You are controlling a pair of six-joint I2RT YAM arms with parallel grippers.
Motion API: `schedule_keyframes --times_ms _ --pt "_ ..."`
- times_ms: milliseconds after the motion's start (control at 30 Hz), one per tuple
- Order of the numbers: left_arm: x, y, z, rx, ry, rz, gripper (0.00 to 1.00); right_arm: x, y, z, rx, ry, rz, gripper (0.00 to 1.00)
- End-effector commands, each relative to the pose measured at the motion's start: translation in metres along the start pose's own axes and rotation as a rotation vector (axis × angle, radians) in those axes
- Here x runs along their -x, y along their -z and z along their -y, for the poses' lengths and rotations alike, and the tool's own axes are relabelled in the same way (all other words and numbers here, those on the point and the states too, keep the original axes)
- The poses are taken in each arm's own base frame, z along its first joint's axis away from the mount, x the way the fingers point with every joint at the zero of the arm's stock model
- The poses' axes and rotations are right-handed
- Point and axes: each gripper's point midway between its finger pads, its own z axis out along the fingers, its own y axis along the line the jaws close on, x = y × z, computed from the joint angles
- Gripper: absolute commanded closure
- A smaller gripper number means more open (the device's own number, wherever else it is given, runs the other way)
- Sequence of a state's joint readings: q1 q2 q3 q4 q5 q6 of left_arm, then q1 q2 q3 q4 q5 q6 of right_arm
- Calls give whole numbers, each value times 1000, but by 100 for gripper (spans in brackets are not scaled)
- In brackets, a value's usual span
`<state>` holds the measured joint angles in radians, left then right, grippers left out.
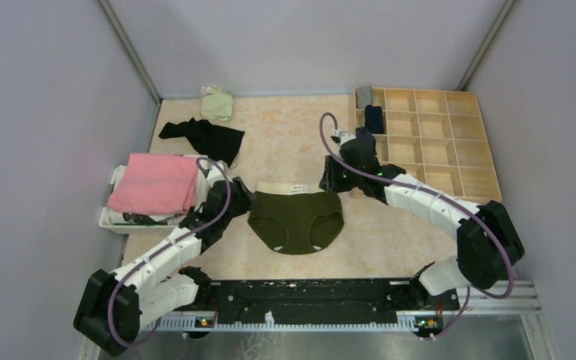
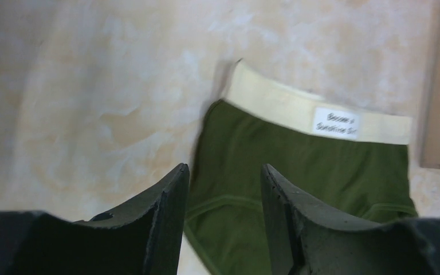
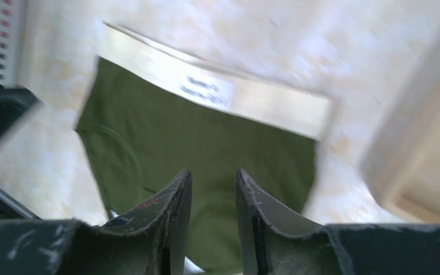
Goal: Roll the underwear
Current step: Flatten out the underwear at the center of the board, then fold the underwear at the center of the board.
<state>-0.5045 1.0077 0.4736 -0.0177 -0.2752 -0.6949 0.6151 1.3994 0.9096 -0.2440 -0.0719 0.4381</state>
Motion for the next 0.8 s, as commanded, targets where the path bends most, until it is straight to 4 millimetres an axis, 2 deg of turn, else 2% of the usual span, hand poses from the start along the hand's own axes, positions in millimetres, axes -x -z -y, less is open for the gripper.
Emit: schedule_keyframes --times_ms 0,133,233,333,533,633,767 --pt "-36 13 -45 154 75 -71 44 36 -18 -58 62 18 33 65" --pt "-46 19 -50 133 104 -80 42 44 -48 -98 79 34 9 61" --pt "-52 21 -51 112 108 -83 41 43 -73 -126 92 50 -33 57" --pt "-57 20 -50 93 107 -95 41 41 -101 -145 52 81 -60 55" --pt "-67 21 -52 89 101 -128 41 30 -143 -167 -19 118 -120 54" --pt "-69 22 -53 77 98 -131 41 21 -162 -168 -59 131 -144 55" --pt "-69 23 -52 64 86 -128 40 16 -174 -170 -76 130 -155 55"
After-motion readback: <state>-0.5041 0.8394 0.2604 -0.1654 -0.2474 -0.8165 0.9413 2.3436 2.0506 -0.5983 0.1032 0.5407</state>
